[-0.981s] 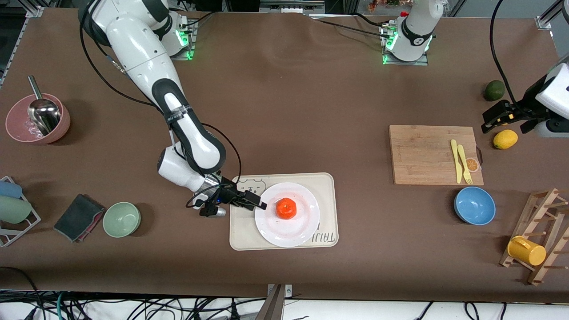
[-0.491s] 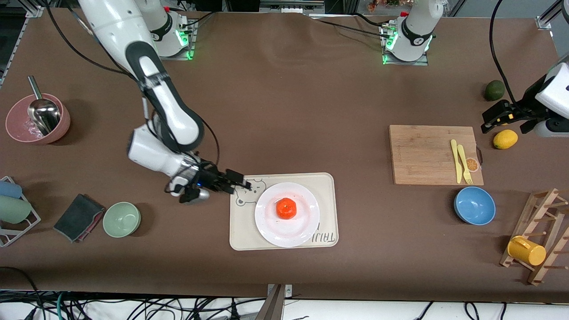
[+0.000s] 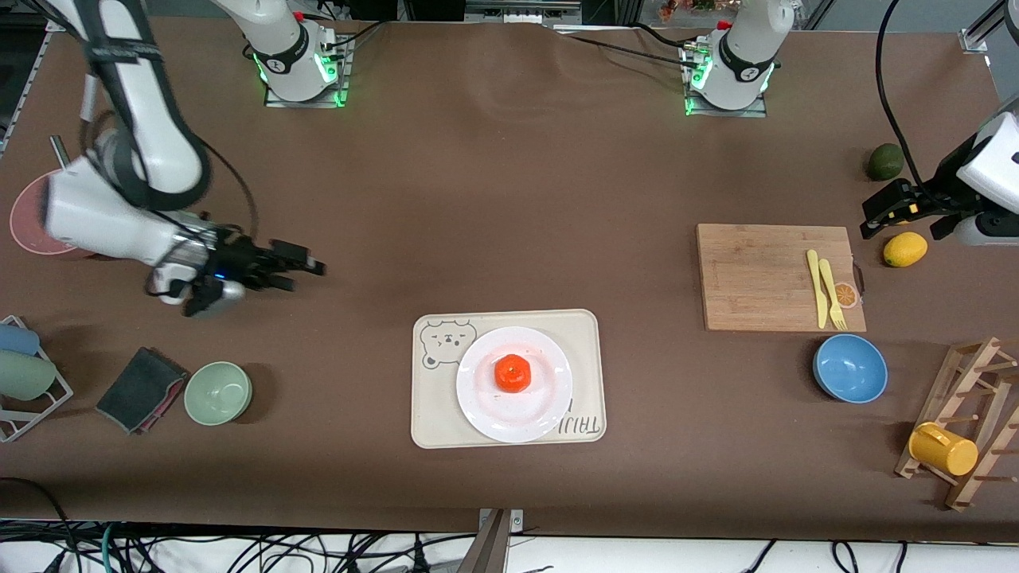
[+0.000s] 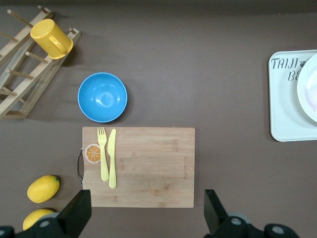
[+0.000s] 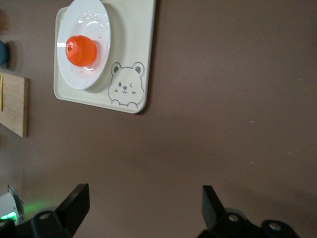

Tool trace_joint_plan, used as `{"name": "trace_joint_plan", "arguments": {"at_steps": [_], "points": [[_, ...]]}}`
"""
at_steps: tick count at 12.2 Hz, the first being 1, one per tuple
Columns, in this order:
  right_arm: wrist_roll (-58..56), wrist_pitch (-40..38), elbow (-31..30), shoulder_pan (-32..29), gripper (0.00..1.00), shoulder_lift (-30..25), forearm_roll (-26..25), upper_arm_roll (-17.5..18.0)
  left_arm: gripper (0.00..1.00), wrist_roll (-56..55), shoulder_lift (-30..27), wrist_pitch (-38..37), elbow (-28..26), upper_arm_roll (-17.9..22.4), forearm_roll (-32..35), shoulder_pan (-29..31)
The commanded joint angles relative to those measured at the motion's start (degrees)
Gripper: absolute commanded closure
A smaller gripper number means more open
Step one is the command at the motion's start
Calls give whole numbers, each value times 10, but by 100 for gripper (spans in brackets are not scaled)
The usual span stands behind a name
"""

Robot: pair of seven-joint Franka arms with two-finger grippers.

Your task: Place orange and plate with both arms

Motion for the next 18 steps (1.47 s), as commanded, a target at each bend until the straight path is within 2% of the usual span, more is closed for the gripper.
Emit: {"name": "trace_joint_plan", "arguments": {"at_steps": [1, 3, 7, 11, 14, 16, 18], "points": [[-1, -82, 31, -9, 0, -29, -123, -24, 0, 8, 5, -1, 12, 1, -4, -2], [29, -137, 81, -9, 0, -38, -215, -33, 0, 8, 5, -1, 13, 1, -4, -2], [179, -244, 179, -9, 0, -68, -319, -28, 0, 8, 6, -1, 13, 1, -4, -2], [296, -297, 215, -9, 0, -117, -397, 30, 0, 3, 6, -1, 12, 0, -4, -2], [318, -314, 244, -9, 0, -118, -392, 42, 0, 2, 6, -1, 13, 0, -4, -2], [324, -314, 238, -9, 0, -124, -366, 38, 0, 2, 6, -1, 12, 0, -4, -2], [316, -311, 230, -9, 0, -125, -370, 34, 0, 2, 6, -1, 13, 0, -4, -2]]}}
